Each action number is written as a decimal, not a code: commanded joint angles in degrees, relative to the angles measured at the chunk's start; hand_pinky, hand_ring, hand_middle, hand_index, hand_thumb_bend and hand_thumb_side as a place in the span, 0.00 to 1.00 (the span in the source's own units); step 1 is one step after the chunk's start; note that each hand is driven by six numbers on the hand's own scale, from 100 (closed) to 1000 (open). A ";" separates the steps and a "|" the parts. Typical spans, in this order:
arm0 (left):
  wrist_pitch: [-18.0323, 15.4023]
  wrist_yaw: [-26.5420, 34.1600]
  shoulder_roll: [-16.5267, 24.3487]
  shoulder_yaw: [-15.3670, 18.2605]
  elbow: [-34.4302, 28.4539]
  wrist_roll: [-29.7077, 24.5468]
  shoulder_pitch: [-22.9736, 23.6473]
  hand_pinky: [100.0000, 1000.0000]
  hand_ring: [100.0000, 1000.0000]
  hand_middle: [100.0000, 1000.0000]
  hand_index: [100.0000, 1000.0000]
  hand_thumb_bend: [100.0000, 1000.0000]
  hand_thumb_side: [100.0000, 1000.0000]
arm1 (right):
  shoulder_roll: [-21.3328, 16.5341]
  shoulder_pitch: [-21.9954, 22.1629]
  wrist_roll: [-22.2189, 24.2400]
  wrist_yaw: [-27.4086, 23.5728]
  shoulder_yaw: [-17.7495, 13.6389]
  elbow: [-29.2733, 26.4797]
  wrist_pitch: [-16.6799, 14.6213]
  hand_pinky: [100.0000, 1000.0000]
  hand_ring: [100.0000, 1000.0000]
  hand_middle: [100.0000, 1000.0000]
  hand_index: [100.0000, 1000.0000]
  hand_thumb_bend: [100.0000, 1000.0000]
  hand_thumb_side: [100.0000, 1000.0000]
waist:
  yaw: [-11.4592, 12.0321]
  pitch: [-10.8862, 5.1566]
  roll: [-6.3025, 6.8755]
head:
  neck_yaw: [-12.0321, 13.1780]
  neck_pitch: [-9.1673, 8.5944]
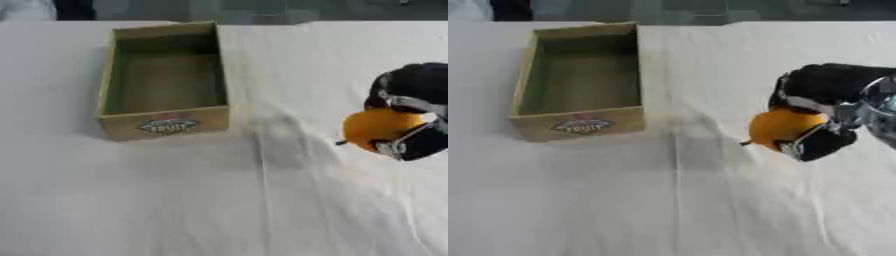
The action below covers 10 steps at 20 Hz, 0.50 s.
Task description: Pick up objects on the table and place them in the box.
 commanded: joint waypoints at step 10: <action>0.04 0.23 1.03 -0.27 -0.93 -0.60 -0.71 0.73 0.65 0.67 0.85 0.00 0.90 | 6.72 -13.24 0.73 4.59 -2.25 -0.78 5.52 0.71 0.76 0.26 0.29 0.00 0.12 | 1.31 -1.51 -0.13 | -0.96 -0.82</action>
